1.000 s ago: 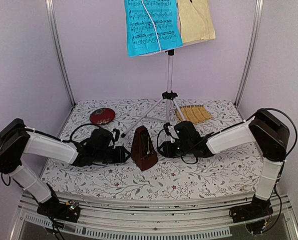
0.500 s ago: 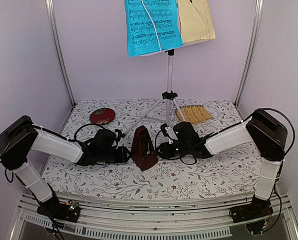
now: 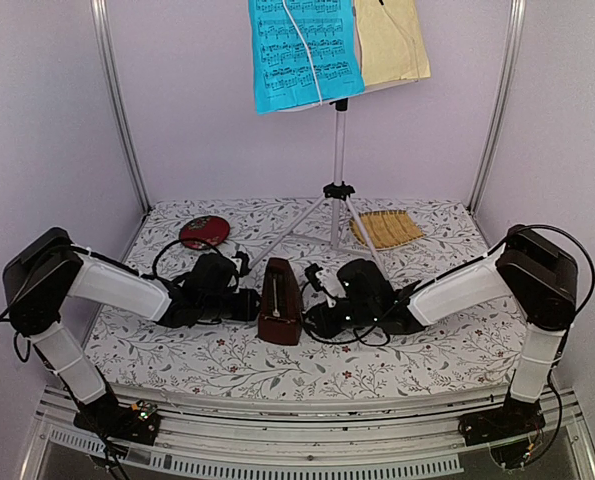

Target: Pack up the instrument practice props

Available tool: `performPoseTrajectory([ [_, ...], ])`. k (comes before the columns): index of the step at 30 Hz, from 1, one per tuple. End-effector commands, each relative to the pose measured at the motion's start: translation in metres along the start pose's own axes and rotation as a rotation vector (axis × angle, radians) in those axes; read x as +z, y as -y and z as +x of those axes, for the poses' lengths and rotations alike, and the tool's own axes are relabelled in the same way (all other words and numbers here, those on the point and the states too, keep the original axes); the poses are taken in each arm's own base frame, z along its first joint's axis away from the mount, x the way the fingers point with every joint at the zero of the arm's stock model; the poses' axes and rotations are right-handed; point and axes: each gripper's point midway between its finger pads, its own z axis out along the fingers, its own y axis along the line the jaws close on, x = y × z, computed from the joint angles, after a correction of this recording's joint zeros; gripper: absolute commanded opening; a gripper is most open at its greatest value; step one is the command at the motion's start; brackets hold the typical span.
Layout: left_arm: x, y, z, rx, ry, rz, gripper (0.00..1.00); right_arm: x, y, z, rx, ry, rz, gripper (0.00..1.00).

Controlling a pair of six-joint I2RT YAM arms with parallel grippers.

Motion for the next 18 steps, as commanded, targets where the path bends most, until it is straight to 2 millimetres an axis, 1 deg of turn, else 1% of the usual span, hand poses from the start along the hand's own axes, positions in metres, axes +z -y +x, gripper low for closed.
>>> performPoseTrajectory([
  [1,-0.003,0.031,-0.012,0.126,0.061,0.175,0.44,-0.015,-0.036,-0.008,-0.068,0.066,-0.103,0.27],
  [4,-0.002,0.044,-0.013,0.184,0.077,0.245,0.46,-0.034,-0.042,-0.01,-0.078,0.127,-0.127,0.28],
  [8,-0.001,0.053,-0.016,0.214,0.099,0.293,0.47,-0.065,-0.043,-0.02,-0.099,0.215,-0.119,0.34],
  [9,-0.002,0.054,-0.018,0.218,0.108,0.299,0.48,-0.073,-0.042,-0.023,-0.104,0.232,-0.112,0.36],
  [10,-0.004,0.054,-0.021,0.219,0.12,0.297,0.48,-0.08,-0.041,-0.023,-0.111,0.246,-0.105,0.41],
  [12,-0.012,0.049,-0.03,0.219,0.155,0.262,0.51,-0.095,-0.041,-0.027,-0.125,0.28,-0.095,0.54],
  [14,-0.025,0.043,-0.046,0.217,0.201,0.213,0.55,-0.11,-0.044,-0.033,-0.14,0.319,-0.098,0.68],
  [16,-0.047,0.041,-0.065,0.218,0.252,0.177,0.63,-0.127,-0.049,-0.043,-0.168,0.366,-0.109,0.81],
  [17,-0.061,0.042,-0.077,0.219,0.277,0.166,0.7,-0.136,-0.052,-0.05,-0.183,0.395,-0.113,0.88],
  [18,-0.082,0.046,-0.095,0.213,0.322,0.159,0.75,-0.146,-0.056,-0.058,-0.193,0.426,-0.116,0.95],
])
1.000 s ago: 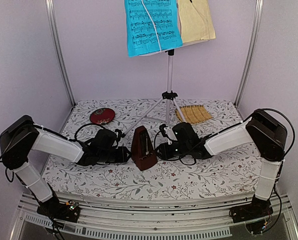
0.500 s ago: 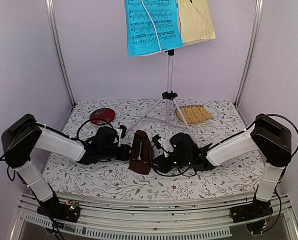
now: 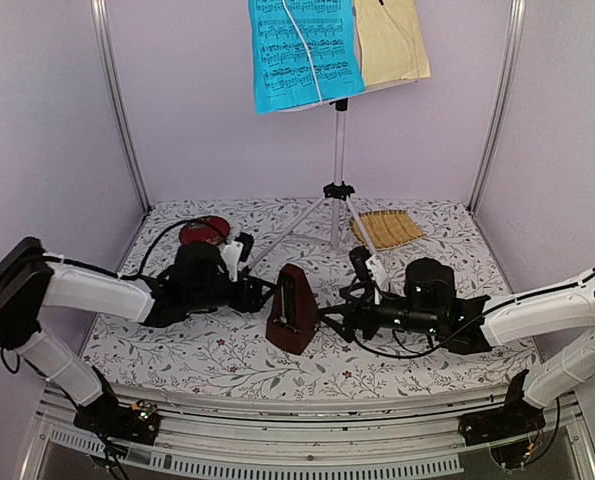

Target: Pack up the instrument practice props

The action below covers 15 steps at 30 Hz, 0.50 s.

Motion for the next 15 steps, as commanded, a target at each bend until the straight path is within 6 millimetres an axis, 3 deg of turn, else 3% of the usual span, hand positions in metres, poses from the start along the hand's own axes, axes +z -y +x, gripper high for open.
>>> performPoseTrajectory([
  [1,-0.057,0.002,-0.081,0.026,0.176,-0.076,0.8,-0.026,-0.011,-0.046,-0.078,0.149,-0.002,1.0],
  [4,-0.09,0.01,-0.124,0.047,0.189,-0.054,0.92,-0.044,-0.012,-0.079,-0.104,0.248,0.023,0.99],
  [6,-0.106,0.016,-0.151,0.05,0.163,0.014,0.94,-0.052,-0.006,-0.096,-0.09,0.298,0.064,0.99],
  [8,-0.118,0.009,-0.171,0.046,0.142,0.051,0.94,-0.054,-0.007,-0.109,-0.092,0.325,0.064,0.99],
  [12,-0.14,-0.018,-0.203,0.07,0.189,0.003,0.94,-0.036,-0.011,-0.114,-0.151,0.3,0.049,0.99],
  [15,-0.154,-0.043,-0.212,0.083,0.267,-0.059,0.95,-0.014,-0.021,-0.109,-0.21,0.261,-0.014,0.99],
])
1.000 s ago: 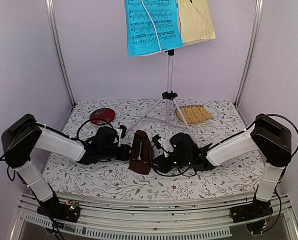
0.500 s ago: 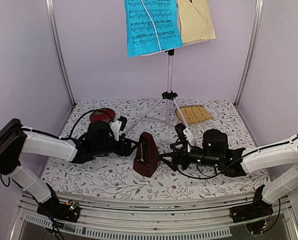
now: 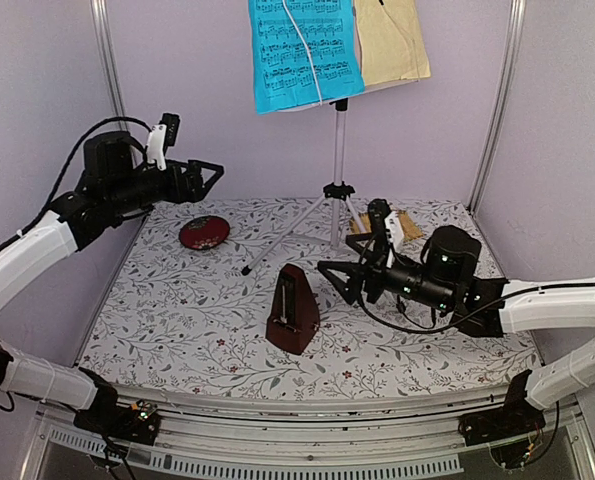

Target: Pack up the instrument practice props

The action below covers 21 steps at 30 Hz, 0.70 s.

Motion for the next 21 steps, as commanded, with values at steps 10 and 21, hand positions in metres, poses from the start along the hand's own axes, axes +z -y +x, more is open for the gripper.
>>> performPoseTrajectory([
  [10,-0.027,-0.068,0.037,0.052,-0.07,-0.153,0.95,0.076,-0.015,0.051,-0.132,-0.095,-0.15,1.0],
  [21,-0.036,-0.071,0.031,0.093,-0.05,-0.19,0.95,0.087,-0.013,0.093,-0.17,-0.147,-0.153,0.99],
])
